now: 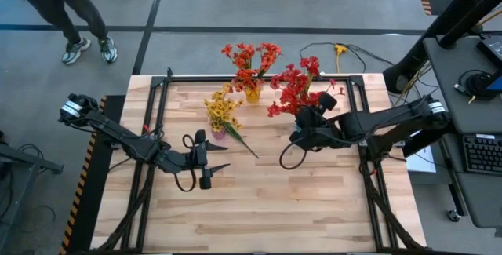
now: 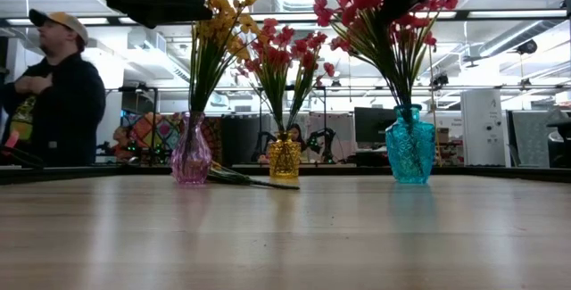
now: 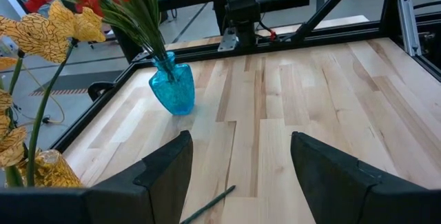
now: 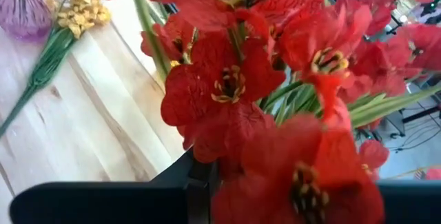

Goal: Sort flowers into vase by color
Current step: Put the red flower into the blue vase

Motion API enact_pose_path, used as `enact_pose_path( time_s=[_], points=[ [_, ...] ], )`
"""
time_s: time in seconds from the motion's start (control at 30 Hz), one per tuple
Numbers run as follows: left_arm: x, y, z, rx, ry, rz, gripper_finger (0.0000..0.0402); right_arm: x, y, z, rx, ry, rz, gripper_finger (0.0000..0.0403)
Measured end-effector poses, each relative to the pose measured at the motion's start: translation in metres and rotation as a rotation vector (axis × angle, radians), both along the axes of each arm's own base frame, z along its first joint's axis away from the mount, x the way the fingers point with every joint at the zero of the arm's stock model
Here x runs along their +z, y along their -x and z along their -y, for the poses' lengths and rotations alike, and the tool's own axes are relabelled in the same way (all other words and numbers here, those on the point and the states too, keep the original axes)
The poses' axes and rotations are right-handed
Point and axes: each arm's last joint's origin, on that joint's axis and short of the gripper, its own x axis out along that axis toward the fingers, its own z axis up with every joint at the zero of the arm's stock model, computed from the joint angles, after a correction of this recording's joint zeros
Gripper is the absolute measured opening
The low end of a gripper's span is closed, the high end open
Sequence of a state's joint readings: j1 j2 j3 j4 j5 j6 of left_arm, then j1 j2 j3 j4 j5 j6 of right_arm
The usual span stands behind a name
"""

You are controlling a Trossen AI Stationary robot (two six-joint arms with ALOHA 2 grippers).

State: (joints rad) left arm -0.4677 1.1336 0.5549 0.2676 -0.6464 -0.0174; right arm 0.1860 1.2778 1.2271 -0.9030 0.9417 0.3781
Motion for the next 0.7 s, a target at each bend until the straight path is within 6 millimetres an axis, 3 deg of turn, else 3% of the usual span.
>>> enact_pose_path(
  time_s=[0.47,0.7],
  points=[
    [0.0,0.0,0.0,0.0,0.0,0.0,0.0227,-0.022,0.004,0.001,-0.03,-0.011,-0.03,0.0069],
    [0.0,0.0,0.0,0.0,0.0,0.0,0.0227,-0.023,0.004,0.001,-0.03,-0.011,-0.033,0.0117]
  ],
)
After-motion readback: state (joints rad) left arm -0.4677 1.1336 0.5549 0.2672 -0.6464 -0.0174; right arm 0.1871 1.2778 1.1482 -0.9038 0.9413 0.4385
